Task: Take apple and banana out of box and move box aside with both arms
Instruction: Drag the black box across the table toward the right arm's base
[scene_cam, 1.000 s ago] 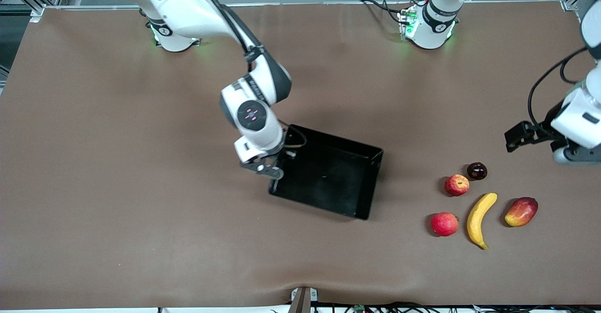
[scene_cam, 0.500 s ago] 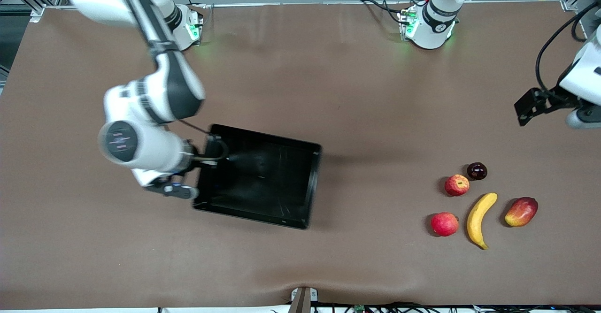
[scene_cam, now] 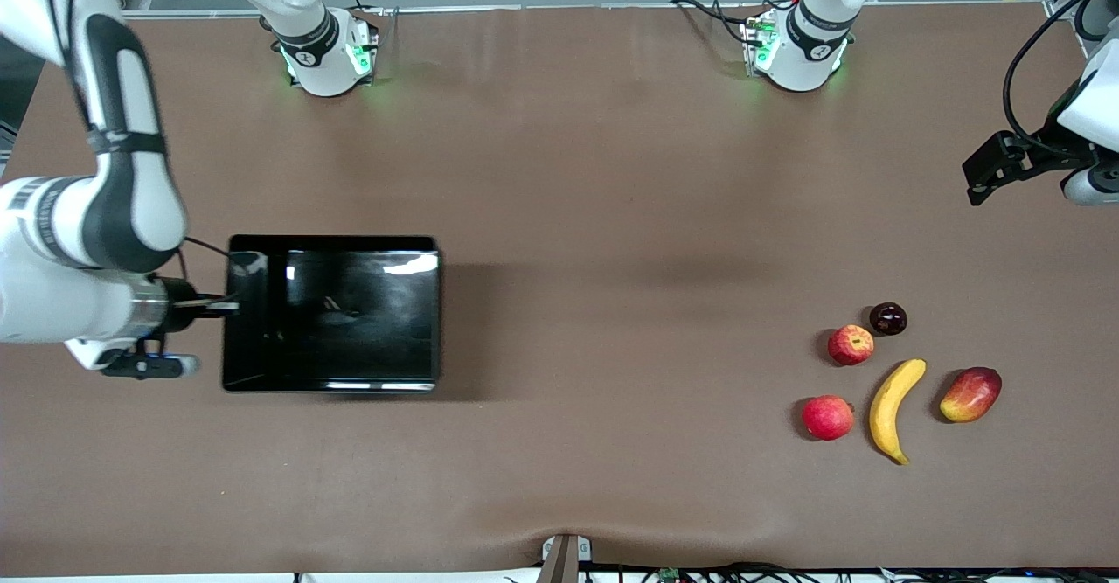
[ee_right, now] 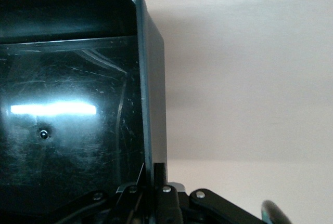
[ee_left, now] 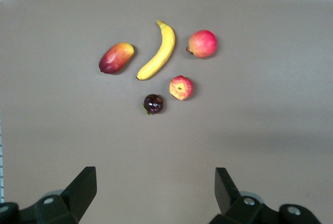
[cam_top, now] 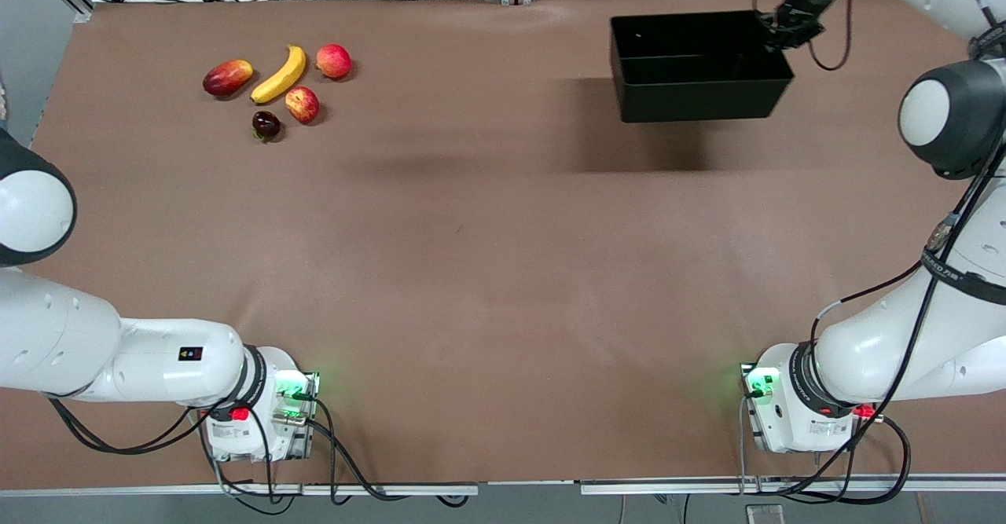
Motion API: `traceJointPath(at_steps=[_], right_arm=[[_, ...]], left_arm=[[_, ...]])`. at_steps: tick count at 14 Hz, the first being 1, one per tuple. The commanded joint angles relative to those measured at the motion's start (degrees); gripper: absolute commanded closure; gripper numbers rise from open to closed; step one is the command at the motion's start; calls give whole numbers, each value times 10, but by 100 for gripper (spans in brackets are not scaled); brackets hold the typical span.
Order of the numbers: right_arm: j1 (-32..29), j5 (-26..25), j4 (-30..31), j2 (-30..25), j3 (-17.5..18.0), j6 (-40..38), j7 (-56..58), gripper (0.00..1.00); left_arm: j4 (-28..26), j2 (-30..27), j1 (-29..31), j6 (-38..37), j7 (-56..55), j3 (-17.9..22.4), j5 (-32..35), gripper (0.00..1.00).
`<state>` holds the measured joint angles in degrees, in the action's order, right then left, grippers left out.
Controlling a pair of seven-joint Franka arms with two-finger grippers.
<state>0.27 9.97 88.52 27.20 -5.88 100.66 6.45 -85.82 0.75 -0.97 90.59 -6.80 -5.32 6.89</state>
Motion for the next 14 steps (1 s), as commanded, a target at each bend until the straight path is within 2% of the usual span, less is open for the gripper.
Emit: traceJointPath(at_steps=[1, 3, 5, 11, 14], right_arm=[[-50, -2, 31, -12, 15, 31, 68, 100], [-77, -8, 35, 8, 14, 59, 102, 100], [-113, -47, 36, 33, 15, 101, 114, 100], [-165, -39, 54, 62, 17, 139, 139, 100], [-172, -39, 62, 66, 18, 150, 164, 100]], left_arm=[[-14, -17, -5, -11, 8, 12, -18, 0], [-15, -27, -6, -13, 8, 12, -20, 0], [-16, -28, -6, -17, 7, 12, -20, 0], [-22, -30, -10, -16, 3, 10, -20, 0], [-26, -33, -10, -14, 1, 8, -20, 0]])
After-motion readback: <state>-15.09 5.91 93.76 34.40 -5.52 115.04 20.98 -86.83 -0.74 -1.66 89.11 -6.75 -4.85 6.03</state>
